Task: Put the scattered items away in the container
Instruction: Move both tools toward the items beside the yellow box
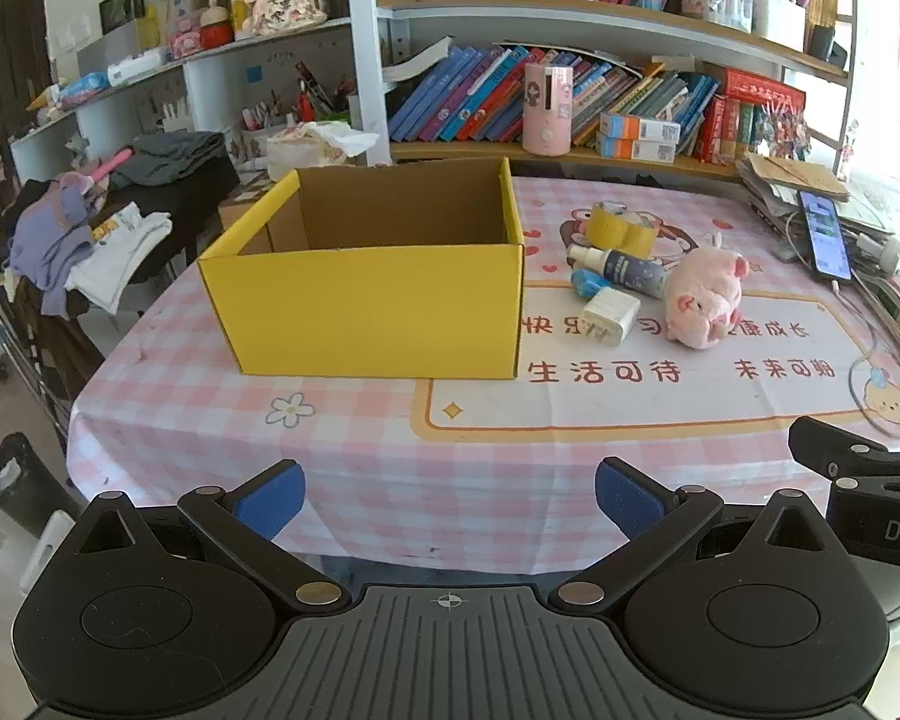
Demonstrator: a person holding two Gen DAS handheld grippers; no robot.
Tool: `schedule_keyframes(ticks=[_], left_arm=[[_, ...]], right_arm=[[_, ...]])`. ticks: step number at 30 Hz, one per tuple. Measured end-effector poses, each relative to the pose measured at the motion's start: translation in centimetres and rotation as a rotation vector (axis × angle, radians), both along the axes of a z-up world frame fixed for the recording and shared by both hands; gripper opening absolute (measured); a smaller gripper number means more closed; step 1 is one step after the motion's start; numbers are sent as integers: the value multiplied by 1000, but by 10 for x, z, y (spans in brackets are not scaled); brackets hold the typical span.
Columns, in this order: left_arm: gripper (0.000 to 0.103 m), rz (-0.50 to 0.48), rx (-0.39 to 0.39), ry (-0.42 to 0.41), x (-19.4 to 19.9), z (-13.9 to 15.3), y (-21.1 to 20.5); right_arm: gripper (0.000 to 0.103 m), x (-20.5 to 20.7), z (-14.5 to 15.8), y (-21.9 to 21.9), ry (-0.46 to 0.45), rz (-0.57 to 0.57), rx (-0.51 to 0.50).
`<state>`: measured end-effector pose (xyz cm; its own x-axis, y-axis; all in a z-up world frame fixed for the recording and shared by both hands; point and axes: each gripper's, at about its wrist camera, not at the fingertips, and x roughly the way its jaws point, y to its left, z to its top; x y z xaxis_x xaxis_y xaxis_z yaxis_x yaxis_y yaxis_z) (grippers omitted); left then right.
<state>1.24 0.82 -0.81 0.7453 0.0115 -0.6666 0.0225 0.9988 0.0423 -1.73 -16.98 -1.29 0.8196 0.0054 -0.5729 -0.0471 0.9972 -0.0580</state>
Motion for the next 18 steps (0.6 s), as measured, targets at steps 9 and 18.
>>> schedule_keyframes(ticks=[9,18], left_arm=[[103,21,5,-2,-5,1,1],[103,-19,5,14,-7,-2,-11]], right_arm=[[103,2,0,2,1,39,3],[103,-3,-4,-8,10,13,11]])
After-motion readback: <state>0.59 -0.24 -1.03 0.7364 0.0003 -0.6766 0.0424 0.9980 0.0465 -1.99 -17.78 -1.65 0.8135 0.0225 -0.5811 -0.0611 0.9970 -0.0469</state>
